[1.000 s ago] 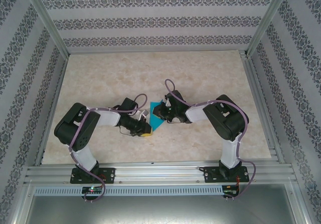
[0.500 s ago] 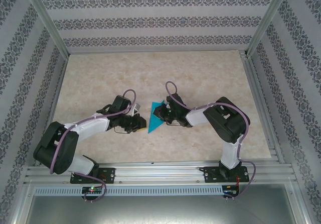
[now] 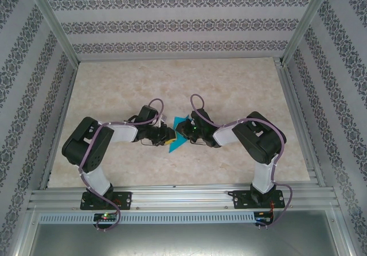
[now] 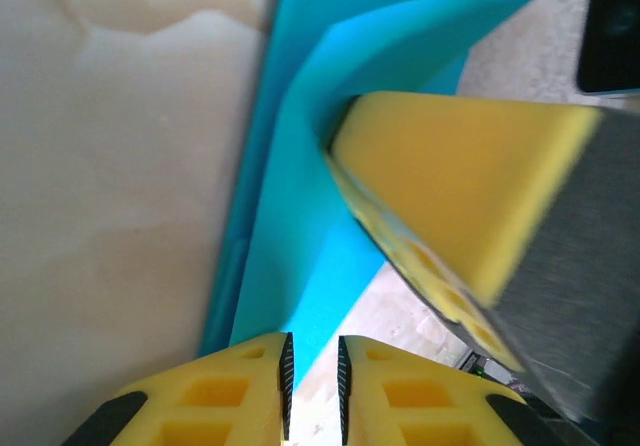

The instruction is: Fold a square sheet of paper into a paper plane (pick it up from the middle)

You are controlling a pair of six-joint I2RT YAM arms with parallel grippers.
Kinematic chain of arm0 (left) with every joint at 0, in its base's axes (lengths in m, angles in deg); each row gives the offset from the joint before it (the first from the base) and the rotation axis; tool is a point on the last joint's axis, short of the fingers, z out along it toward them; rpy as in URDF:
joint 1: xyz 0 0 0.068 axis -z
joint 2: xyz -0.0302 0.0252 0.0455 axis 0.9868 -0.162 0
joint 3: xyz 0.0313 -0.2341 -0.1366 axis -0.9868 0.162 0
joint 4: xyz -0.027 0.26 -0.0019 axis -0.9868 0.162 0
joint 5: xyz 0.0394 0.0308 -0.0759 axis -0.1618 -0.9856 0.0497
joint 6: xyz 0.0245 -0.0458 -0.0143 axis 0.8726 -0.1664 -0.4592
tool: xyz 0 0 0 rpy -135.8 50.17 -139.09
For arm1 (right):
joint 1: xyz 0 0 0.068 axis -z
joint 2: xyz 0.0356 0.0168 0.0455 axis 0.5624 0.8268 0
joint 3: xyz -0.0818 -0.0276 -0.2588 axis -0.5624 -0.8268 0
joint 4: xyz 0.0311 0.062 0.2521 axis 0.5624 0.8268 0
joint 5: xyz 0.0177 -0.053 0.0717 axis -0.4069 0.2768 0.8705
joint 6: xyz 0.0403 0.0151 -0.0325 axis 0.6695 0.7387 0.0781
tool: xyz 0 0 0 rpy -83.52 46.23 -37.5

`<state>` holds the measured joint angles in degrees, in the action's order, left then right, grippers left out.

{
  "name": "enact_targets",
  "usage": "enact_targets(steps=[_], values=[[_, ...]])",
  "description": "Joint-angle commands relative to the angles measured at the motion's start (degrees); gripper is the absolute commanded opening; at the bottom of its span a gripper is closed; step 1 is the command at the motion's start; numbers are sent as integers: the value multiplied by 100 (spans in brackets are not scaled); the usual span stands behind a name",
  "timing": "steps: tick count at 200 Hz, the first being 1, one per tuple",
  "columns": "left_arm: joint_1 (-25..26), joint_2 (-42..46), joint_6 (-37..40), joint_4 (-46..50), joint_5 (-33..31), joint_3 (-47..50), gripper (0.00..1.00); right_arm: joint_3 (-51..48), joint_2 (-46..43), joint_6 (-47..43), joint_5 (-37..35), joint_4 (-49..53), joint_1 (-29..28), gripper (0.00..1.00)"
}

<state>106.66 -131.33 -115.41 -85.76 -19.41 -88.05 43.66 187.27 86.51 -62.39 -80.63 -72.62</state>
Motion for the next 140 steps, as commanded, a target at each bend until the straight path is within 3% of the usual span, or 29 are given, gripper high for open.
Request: enact_targets(steps=[1,34,60,140], values=[[118,-181,113,448,-16,12,22,-226,382,-92,-209,1012,10,14],[273,-368,614,1219,192,100,19,-225,335,-161,-222,1131,54,14],[303,-102,1049,2096,-50,210,16,-203,305,-205,-237,1238,78,14],[420,312,1853,3254,-195,-65,17,-145,314,-274,-249,1379,104,14]])
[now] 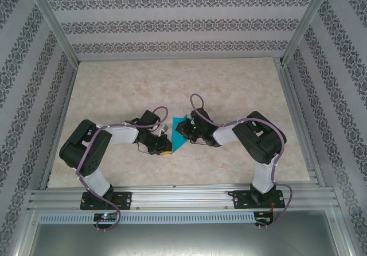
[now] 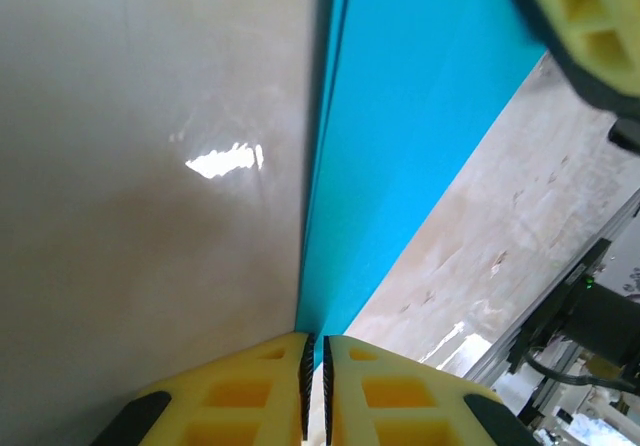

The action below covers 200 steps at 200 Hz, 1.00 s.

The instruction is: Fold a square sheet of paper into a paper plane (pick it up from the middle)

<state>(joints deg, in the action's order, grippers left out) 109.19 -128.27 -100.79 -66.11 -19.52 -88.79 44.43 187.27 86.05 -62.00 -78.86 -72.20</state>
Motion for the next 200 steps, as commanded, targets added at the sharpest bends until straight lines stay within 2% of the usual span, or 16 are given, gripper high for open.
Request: enact_targets(steps=[1,53,86,104,136,200], values=[[169,11,391,1292,-186,9,17,-222,314,-228,-288,1201,62,14],[183,768,132,902,-336,-63,16,-256,314,-149,-279,1170,40,14],[151,1009,-540,326,-981,-143,15,-495,253,461,-463,773,-158,14],[132,943,-1033,-196,-1193,-205,14,-620,243,811,-665,604,-290,13],[139,655,-1701,-1206,-1387,-218,13,-672,212,882,-789,563,-308,13],[164,-187,-1806,-1546,-1195,-535,13,-547,307,792,-622,541,-298,14]])
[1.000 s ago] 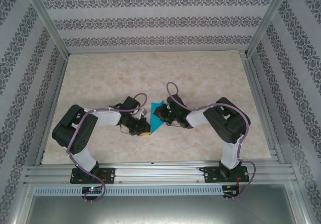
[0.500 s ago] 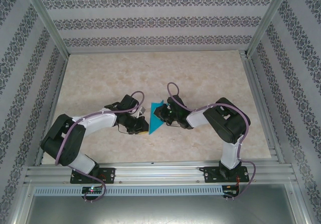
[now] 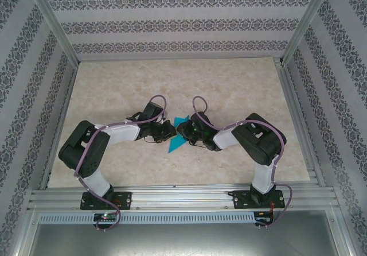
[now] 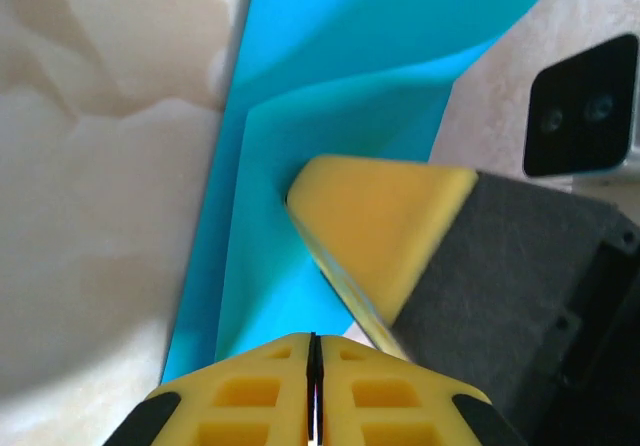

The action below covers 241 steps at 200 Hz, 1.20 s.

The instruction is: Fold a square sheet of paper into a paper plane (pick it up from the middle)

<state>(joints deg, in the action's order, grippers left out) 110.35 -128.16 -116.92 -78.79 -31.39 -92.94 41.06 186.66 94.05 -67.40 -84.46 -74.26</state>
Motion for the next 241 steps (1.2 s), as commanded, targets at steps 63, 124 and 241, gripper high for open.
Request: enact_targets(steps=[63,124,241], values=[[96,-675,171,685,-263,-35,6,-49,260,-294,53,1268,82,15],[107,-626,389,1051,-650,345,4,218,15,-1001,405,1374,323,17],[109,-692,610,1113,-579,172,3,1340,-4,-2496,1404,2569,436,5]])
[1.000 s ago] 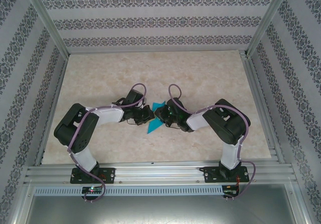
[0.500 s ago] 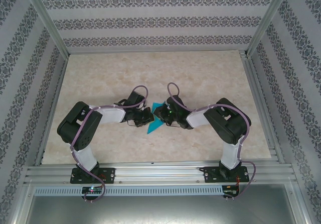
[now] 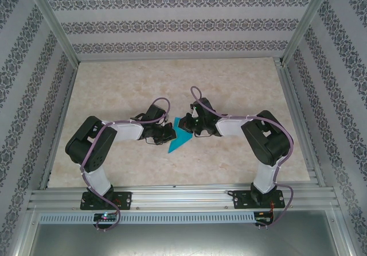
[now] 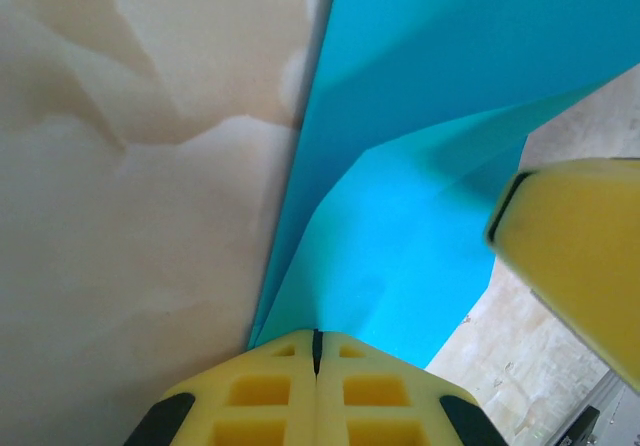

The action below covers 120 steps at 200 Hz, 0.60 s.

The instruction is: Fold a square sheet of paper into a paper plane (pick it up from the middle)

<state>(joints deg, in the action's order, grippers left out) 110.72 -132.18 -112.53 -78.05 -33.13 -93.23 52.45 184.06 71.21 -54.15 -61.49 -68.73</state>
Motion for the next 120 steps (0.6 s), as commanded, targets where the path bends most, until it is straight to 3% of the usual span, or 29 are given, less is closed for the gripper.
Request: enact_targets(steps=[1,120], values=[[72,-284,174,1043,-403,199,3,204,265,-212,66,280,-118,5],[72,-384,432,1303,-581,265,1,13,626,-395,-631,113,771,7]])
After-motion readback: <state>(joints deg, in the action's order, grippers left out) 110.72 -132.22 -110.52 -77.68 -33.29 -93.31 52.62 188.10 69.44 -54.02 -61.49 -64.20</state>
